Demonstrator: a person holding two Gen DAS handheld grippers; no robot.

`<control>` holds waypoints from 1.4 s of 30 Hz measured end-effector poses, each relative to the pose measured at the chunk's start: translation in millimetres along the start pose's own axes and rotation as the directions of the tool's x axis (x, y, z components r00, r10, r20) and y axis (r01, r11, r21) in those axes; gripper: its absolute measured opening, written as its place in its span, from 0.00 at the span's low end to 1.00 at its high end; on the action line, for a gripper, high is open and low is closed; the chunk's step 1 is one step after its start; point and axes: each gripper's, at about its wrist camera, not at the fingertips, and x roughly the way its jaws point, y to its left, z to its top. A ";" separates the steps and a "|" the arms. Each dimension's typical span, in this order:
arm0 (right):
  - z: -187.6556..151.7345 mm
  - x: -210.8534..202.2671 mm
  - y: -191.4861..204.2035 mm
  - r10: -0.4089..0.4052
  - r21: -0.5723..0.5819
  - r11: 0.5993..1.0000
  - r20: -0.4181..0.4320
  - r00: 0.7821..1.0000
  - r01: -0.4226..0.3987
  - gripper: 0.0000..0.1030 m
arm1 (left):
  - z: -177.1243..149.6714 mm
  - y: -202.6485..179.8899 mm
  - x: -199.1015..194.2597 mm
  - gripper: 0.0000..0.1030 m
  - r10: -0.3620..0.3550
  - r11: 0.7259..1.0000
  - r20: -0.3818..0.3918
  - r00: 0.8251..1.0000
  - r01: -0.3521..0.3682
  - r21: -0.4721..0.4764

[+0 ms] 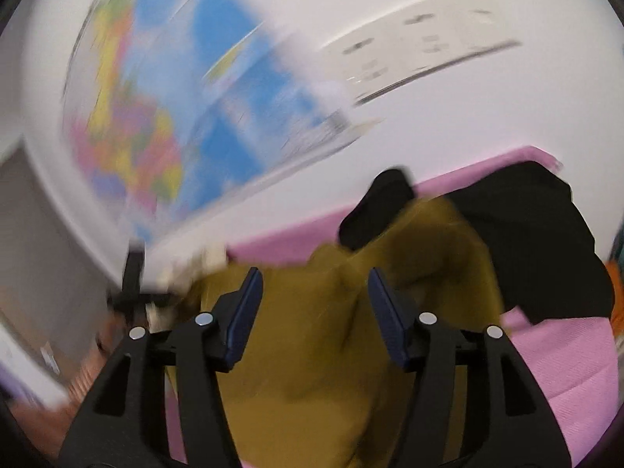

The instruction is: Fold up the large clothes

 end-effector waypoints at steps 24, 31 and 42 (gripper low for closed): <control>-22.8 102.4 -3.2 -0.267 -0.160 0.956 -0.130 0.955 0.246 0.02 | -114.8 -108.5 -73.4 0.72 -0.201 0.768 0.099 0.975 0.094 0.633; -19.1 75.0 3.7 -0.204 -0.131 0.973 -0.112 0.973 0.189 0.28 | -64.6 -101.9 16.3 0.67 -0.012 0.896 0.026 1.000 -0.001 0.445; -66.2 -58.1 -23.1 -0.180 -0.031 0.983 -0.007 0.984 0.180 0.80 | -112.5 -53.6 -51.3 0.81 -0.052 0.934 0.252 0.966 -0.042 0.354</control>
